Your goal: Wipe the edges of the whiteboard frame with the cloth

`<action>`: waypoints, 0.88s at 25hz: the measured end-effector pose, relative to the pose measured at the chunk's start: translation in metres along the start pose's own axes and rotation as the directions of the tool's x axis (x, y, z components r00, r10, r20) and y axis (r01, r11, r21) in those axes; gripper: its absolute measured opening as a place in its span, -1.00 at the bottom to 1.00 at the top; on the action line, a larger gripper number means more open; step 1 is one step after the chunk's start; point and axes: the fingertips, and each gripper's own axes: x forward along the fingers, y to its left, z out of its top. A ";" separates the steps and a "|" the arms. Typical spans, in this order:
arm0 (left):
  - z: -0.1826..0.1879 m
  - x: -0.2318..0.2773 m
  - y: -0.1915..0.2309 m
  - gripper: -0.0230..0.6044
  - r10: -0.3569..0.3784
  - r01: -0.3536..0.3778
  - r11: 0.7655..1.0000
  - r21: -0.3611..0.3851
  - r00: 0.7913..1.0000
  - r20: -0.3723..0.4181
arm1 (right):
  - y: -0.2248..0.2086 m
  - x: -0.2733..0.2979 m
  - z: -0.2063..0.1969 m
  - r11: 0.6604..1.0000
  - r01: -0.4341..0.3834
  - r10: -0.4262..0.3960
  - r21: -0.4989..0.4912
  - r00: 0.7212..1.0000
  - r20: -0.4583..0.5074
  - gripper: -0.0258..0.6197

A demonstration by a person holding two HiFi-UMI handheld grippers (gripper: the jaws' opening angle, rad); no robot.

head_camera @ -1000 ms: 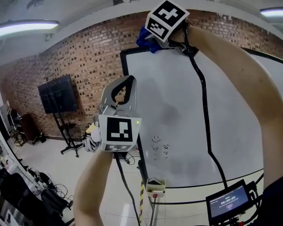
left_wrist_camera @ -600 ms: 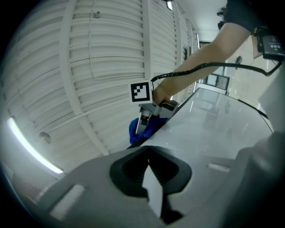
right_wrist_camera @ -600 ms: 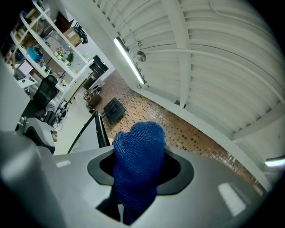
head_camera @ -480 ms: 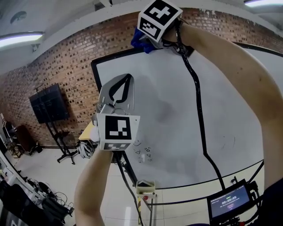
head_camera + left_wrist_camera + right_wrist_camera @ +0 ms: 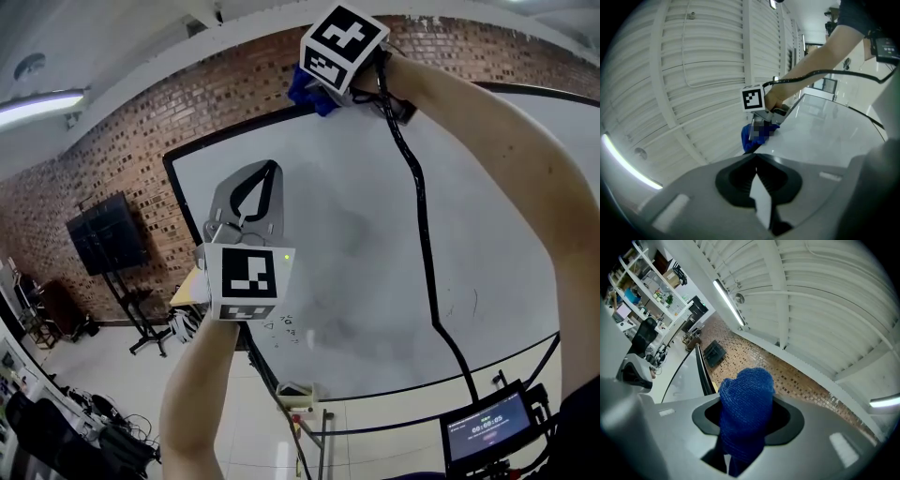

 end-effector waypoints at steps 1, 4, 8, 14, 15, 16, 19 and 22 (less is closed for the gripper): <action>0.006 0.003 -0.004 -0.92 -0.003 0.003 1.000 0.004 1.000 0.000 | -0.007 -0.005 -0.006 1.000 0.007 -0.007 0.003 1.000 -0.002 -0.31; 0.019 0.011 -0.017 -0.92 -0.007 0.006 1.000 0.008 1.000 0.006 | -0.024 -0.017 -0.023 0.999 0.028 -0.028 0.022 1.000 -0.003 -0.31; 0.048 0.028 -0.036 -0.92 -0.024 0.024 1.000 0.010 0.999 0.020 | -0.053 -0.035 -0.040 0.998 0.057 -0.056 0.038 0.998 -0.008 -0.32; 0.092 0.052 -0.077 -0.92 -0.057 0.058 0.998 -0.004 0.998 0.025 | -0.102 -0.069 -0.072 0.994 0.090 -0.089 0.056 0.996 -0.021 -0.32; 0.093 0.052 -0.085 -0.92 -0.062 0.062 0.998 -0.006 0.998 0.024 | -0.105 -0.072 -0.081 0.993 0.098 -0.097 0.064 0.995 -0.019 -0.32; 0.093 0.052 -0.092 -0.92 -0.065 0.065 0.998 -0.008 0.998 0.022 | -0.109 -0.075 -0.088 0.992 0.106 -0.105 0.072 0.994 -0.017 -0.32; 0.100 0.054 -0.107 -0.92 -0.071 0.071 0.997 -0.018 0.997 0.015 | -0.126 -0.088 -0.101 0.987 0.127 -0.126 0.095 0.992 -0.015 -0.32; 0.109 0.060 -0.123 -0.92 -0.089 0.089 0.996 -0.031 0.996 0.015 | -0.143 -0.099 -0.116 0.983 0.138 -0.136 0.118 0.990 -0.026 -0.32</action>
